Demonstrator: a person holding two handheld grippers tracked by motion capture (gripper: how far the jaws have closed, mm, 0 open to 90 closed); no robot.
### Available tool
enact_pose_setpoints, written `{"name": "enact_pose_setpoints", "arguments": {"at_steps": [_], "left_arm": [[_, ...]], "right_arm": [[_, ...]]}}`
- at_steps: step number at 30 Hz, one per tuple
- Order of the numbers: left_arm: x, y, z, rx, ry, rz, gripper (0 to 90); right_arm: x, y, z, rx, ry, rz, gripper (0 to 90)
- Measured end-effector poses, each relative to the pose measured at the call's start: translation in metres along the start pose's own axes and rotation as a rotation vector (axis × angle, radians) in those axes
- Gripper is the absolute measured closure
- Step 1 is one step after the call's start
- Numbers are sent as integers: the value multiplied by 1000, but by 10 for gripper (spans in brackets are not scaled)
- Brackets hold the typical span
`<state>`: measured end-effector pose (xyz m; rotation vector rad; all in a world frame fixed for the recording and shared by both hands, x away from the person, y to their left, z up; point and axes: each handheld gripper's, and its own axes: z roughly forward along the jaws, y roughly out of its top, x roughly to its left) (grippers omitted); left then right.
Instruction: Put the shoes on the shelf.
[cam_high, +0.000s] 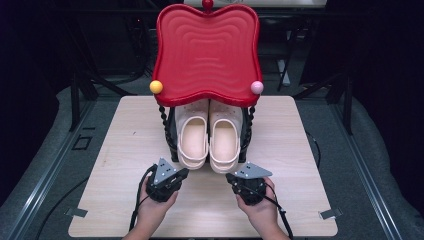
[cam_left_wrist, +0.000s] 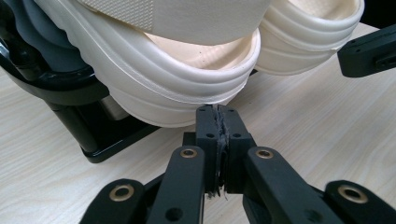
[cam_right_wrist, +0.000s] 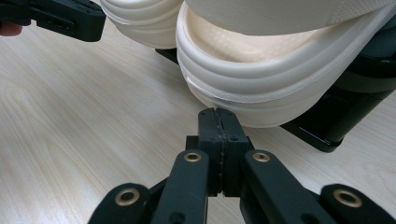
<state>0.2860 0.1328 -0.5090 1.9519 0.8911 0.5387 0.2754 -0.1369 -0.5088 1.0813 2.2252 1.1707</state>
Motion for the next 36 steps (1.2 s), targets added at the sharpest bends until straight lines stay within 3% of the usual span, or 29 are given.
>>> {"name": "enact_pose_setpoints", "arguments": {"at_steps": [18, 24, 36], "left_arm": [[18, 7, -7, -25, 52, -45, 898], [18, 18, -2, -33, 54, -30, 898], [27, 32, 14, -33, 69, -53, 897]], "right_arm": [[-12, 12, 2, -17, -33, 17, 900], [-17, 23, 7, -27, -47, 23, 900], [-29, 40, 21, -29, -65, 41, 900]]}}
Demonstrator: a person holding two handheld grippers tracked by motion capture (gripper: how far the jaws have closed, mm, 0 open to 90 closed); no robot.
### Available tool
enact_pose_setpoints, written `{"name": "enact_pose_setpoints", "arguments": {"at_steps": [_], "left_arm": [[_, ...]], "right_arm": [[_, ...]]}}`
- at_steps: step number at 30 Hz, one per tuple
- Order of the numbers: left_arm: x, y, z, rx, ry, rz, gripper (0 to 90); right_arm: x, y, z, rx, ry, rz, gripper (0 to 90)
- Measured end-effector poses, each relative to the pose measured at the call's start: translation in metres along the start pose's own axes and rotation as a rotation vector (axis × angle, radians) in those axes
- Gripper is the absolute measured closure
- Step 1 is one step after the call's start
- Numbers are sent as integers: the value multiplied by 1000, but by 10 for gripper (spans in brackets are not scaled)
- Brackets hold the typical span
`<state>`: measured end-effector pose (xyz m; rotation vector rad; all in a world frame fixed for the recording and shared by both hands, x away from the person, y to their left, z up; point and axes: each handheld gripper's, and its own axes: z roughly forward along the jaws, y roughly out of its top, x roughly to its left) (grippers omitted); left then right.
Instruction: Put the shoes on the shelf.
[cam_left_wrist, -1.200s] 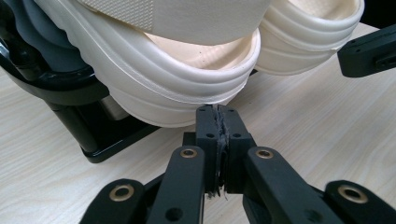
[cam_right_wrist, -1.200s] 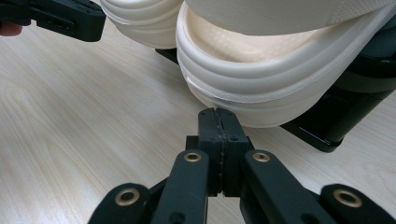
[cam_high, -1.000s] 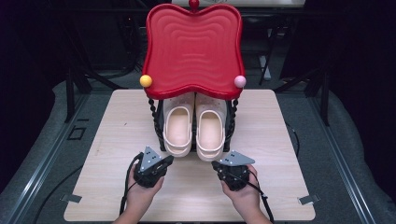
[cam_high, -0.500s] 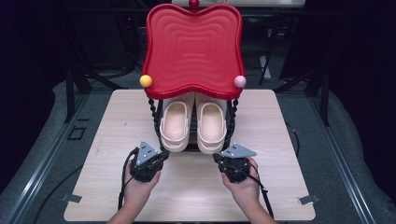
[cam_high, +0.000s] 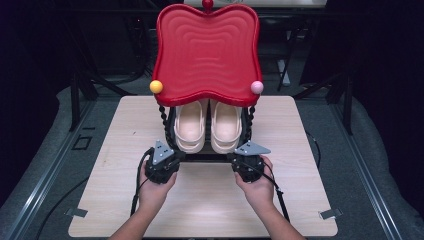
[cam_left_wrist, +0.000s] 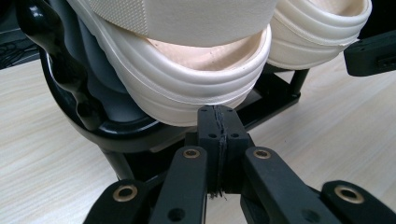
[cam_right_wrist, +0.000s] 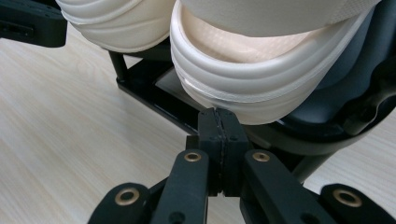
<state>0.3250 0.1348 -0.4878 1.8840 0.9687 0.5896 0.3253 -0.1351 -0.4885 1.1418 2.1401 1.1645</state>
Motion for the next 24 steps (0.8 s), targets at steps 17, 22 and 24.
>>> {"name": "enact_pose_setpoints", "arguments": {"at_steps": [17, 22, 24], "left_arm": [[4, 14, 18, 8, 1, -14, 898], [4, 15, 24, 19, 6, -9, 898], [4, 16, 26, 26, 16, -3, 898]], "right_arm": [[-9, 17, 16, -2, -19, 12, 900], [-12, 19, 21, 3, -26, 25, 900], [-13, 20, 22, 3, -31, 30, 900]]}}
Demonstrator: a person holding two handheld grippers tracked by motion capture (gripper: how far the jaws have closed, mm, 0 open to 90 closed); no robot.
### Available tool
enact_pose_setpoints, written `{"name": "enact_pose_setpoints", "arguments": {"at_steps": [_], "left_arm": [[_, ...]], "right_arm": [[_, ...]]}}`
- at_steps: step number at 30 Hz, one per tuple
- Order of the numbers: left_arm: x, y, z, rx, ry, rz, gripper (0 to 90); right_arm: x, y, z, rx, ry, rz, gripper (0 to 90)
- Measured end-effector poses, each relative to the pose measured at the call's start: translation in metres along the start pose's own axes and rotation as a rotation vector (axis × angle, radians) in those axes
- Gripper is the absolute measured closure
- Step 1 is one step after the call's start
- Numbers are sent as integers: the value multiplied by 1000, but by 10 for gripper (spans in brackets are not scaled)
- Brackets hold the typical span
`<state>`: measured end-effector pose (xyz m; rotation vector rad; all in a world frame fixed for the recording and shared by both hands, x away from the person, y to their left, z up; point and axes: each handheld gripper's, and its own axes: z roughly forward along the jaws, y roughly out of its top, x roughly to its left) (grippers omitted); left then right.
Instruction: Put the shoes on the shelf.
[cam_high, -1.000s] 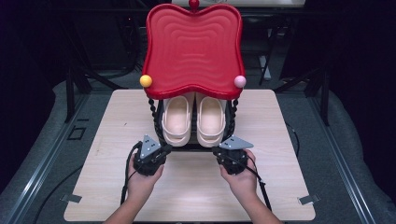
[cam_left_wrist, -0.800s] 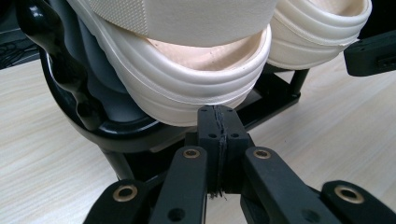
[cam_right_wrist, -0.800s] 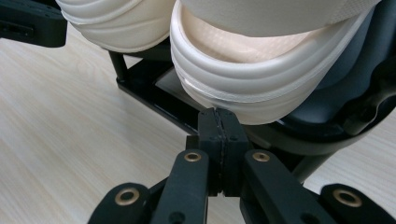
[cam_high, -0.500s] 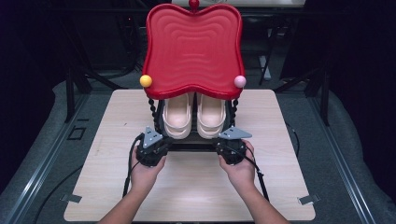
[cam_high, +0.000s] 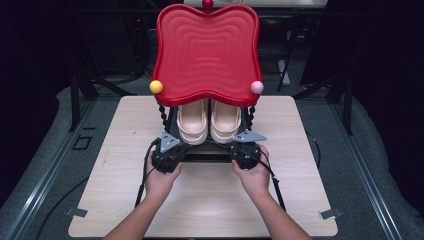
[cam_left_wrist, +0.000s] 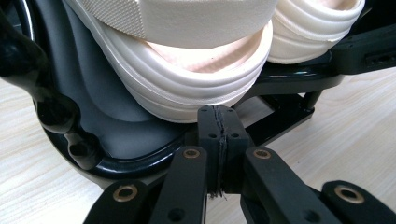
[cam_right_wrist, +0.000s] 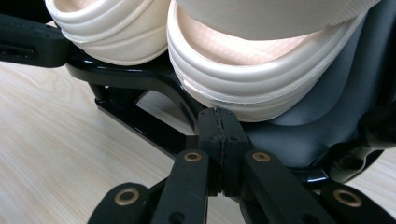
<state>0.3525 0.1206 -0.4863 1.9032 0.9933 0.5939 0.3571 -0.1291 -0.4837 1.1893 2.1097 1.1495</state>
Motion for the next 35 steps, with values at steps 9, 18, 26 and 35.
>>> {"name": "enact_pose_setpoints", "arguments": {"at_steps": [9, 18, 26, 35], "left_arm": [[1, 1, 12, 10, 16, -6, 898], [3, -5, 0, -11, 16, -16, 868], [4, -22, -25, -17, -18, -7, 800], [6, -59, -57, -23, -64, 27, 636]], "right_arm": [[3, 5, 12, 5, -9, 6, 899], [7, 0, 7, -10, -11, -13, 870], [9, -22, -22, -21, 6, -43, 836], [2, -57, -57, -7, 37, -98, 583]]}}
